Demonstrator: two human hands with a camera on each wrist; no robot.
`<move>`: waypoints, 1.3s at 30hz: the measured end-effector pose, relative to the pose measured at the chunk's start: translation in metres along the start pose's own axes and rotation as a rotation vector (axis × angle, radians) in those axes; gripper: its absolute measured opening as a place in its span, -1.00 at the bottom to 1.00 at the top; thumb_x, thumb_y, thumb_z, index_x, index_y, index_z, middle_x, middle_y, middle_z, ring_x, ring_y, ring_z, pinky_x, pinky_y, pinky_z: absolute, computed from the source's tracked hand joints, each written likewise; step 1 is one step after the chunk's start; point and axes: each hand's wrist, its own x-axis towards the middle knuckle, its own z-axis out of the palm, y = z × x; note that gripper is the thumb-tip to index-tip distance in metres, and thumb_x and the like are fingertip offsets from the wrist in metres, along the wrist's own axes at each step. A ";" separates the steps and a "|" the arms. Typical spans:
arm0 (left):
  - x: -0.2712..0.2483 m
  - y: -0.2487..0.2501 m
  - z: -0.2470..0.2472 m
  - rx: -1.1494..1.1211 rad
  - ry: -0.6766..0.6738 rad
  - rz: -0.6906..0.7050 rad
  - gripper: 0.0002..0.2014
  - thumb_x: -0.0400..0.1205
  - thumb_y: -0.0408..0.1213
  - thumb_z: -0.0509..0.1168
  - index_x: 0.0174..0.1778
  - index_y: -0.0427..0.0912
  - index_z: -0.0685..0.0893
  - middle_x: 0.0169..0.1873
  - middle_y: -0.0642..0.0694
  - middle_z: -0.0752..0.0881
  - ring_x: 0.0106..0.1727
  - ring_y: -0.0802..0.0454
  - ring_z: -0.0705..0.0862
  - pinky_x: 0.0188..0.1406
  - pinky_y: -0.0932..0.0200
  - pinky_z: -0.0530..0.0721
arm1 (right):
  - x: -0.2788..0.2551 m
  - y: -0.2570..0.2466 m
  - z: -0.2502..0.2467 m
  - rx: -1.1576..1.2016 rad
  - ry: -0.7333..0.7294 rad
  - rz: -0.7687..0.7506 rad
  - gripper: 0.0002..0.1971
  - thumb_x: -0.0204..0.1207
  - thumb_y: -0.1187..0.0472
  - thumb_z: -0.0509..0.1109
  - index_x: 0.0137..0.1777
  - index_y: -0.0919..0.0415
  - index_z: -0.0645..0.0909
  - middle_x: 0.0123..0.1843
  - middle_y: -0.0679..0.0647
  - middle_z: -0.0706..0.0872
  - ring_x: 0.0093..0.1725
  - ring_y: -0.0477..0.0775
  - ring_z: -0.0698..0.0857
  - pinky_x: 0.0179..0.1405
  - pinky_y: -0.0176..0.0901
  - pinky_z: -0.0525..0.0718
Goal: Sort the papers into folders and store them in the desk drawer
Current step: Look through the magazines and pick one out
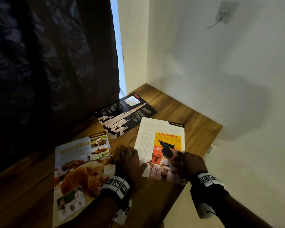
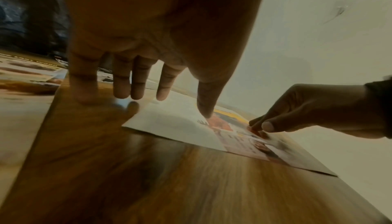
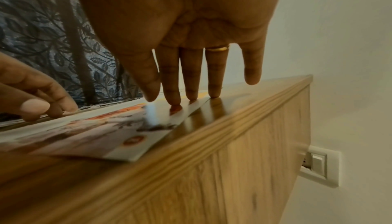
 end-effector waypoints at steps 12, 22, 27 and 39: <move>-0.002 0.018 0.004 -0.020 -0.156 -0.001 -0.42 0.61 0.08 0.34 0.48 -0.06 0.37 0.61 -0.27 0.14 0.65 -0.30 0.10 0.51 -0.15 0.40 | -0.005 0.002 0.029 0.428 0.049 0.472 0.18 0.25 -0.43 0.44 0.64 0.06 -0.22 0.71 0.29 -0.20 0.66 0.53 -0.11 0.53 0.46 0.28; -0.002 0.025 0.024 -0.188 -0.186 0.162 -0.46 0.57 0.06 0.34 0.43 -0.08 0.48 0.45 -0.11 0.45 0.49 -0.12 0.40 0.44 -0.11 0.51 | -0.035 0.025 0.012 0.618 -0.017 0.594 -0.43 0.22 -0.07 0.63 0.21 0.06 0.58 0.06 0.12 0.78 -0.04 0.16 0.78 0.00 0.10 0.79; -0.002 0.022 0.019 -0.343 -0.166 0.180 -0.44 0.60 -0.05 0.40 0.49 -0.12 0.46 0.47 -0.06 0.50 0.47 -0.04 0.49 0.44 0.00 0.54 | -0.050 0.028 0.000 0.749 0.181 0.540 -0.69 0.42 0.08 0.53 0.14 0.12 0.70 -0.13 0.10 0.82 -0.38 0.00 0.72 -0.41 -0.23 0.66; -0.021 -0.075 -0.019 -1.002 0.217 -0.078 -0.47 0.62 -0.33 0.37 0.47 0.02 0.33 0.26 0.01 0.64 0.24 -0.01 0.65 0.18 -0.02 0.68 | -0.059 -0.061 -0.027 1.131 0.136 0.143 -0.89 0.54 0.25 0.46 0.05 0.12 0.68 -0.19 0.12 0.85 -0.31 0.12 0.84 -0.39 0.12 0.81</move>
